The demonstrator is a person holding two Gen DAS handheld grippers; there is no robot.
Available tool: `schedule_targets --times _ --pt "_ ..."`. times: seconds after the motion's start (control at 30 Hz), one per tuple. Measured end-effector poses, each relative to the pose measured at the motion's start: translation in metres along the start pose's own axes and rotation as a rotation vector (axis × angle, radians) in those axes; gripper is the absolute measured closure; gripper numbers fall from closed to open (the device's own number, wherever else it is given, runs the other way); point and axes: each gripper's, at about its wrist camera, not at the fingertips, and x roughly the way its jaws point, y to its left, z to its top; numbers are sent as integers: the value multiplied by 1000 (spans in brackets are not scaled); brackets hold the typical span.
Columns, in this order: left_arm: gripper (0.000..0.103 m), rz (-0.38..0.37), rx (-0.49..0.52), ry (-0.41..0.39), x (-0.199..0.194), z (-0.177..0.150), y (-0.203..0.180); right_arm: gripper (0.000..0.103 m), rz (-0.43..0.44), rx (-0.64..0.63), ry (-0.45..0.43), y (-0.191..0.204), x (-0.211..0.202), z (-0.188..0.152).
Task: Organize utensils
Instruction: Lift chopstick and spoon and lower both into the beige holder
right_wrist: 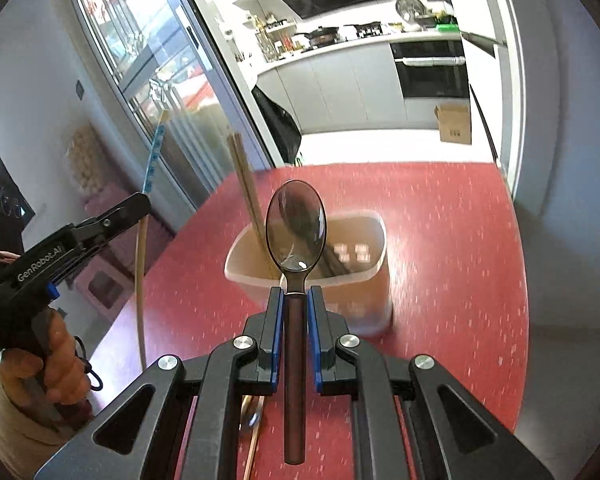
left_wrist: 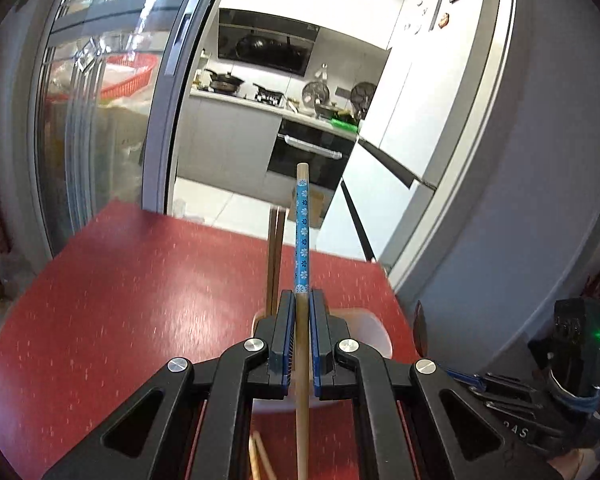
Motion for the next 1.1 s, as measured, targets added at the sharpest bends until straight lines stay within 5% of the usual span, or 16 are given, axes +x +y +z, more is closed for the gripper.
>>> schedule_targets --times 0.6,1.1 --pt "68 100 -20 -192 70 38 0 90 28 -41 -123 -19 54 70" --pt "68 188 -9 -318 93 8 1 91 -95 -314 -204 -6 110 43"
